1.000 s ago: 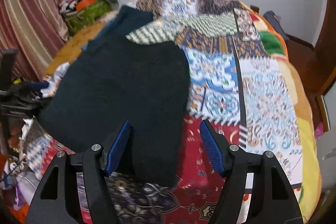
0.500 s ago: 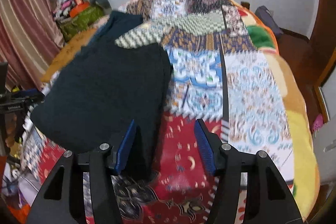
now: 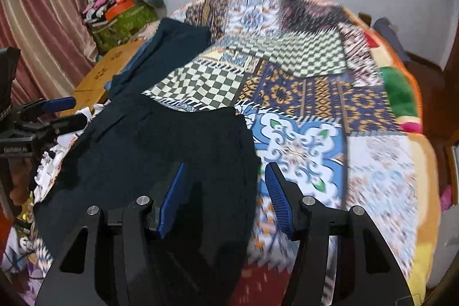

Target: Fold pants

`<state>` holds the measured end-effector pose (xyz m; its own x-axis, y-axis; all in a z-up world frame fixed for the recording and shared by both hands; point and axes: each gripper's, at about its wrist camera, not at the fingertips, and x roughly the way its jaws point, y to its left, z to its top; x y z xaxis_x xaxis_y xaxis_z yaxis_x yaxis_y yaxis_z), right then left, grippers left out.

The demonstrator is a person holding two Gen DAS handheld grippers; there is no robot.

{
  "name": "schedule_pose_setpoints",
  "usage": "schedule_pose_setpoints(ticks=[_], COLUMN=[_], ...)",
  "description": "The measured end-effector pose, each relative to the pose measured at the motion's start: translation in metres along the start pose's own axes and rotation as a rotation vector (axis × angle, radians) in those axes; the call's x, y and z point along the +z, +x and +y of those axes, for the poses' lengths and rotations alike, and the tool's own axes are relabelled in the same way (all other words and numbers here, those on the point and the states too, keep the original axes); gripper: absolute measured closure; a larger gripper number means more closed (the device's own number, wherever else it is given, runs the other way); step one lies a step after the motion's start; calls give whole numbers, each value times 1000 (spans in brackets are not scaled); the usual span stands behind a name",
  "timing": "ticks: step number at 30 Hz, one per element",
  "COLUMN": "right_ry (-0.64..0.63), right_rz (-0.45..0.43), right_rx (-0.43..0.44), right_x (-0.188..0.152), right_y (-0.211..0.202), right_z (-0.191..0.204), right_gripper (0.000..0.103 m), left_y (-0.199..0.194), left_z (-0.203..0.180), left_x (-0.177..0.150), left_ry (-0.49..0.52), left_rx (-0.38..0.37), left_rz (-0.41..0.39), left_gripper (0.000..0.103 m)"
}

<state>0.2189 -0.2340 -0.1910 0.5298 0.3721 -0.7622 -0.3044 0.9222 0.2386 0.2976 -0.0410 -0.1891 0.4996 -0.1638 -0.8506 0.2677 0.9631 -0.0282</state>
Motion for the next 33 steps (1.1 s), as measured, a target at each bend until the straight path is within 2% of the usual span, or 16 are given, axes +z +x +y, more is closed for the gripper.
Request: schedule_pose_setpoints(ticks=[2, 4, 5, 9, 13, 16, 21, 24, 26, 28, 31, 33], right_ry=[-6, -14, -34, -109, -102, -103, -98, -85, -67, -56, -43, -25], right_rz=[49, 97, 125, 122, 131, 127, 62, 21, -8, -29, -37, -19], right_rx=[14, 19, 21, -17, -11, -23, -43, -31, -22, -20, -12, 10], right_x=[8, 11, 12, 6, 1, 4, 7, 5, 1, -2, -9, -17], right_y=[21, 36, 45, 51, 53, 48, 18, -4, -18, -27, -36, -38], right_z=[-2, -2, -1, 1, -5, -4, -3, -2, -1, 1, 2, 2], right_gripper=[69, 81, 82, 88, 89, 89, 87, 74, 51, 40, 30, 27], left_y=[18, 27, 31, 36, 36, 27, -4, -20, -30, -35, -35, -28], left_z=[-2, -2, -2, -1, -1, -4, -4, -2, -3, -3, -1, 3], left_x=[2, 1, 0, -4, -4, -4, -5, -9, -14, -19, -24, -27], left_ry=[12, 10, 10, 14, 22, 38, 36, 26, 26, 21, -10, -56], left_rx=[-27, -52, -46, -36, -27, -10, 26, 37, 46, 31, -10, -55], left_rz=[37, 51, 51, 45, 38, 21, -26, -44, -61, -63, -28, 18], left_gripper=[41, 47, 47, 47, 47, 47, 47, 39, 23, 14, 12, 12])
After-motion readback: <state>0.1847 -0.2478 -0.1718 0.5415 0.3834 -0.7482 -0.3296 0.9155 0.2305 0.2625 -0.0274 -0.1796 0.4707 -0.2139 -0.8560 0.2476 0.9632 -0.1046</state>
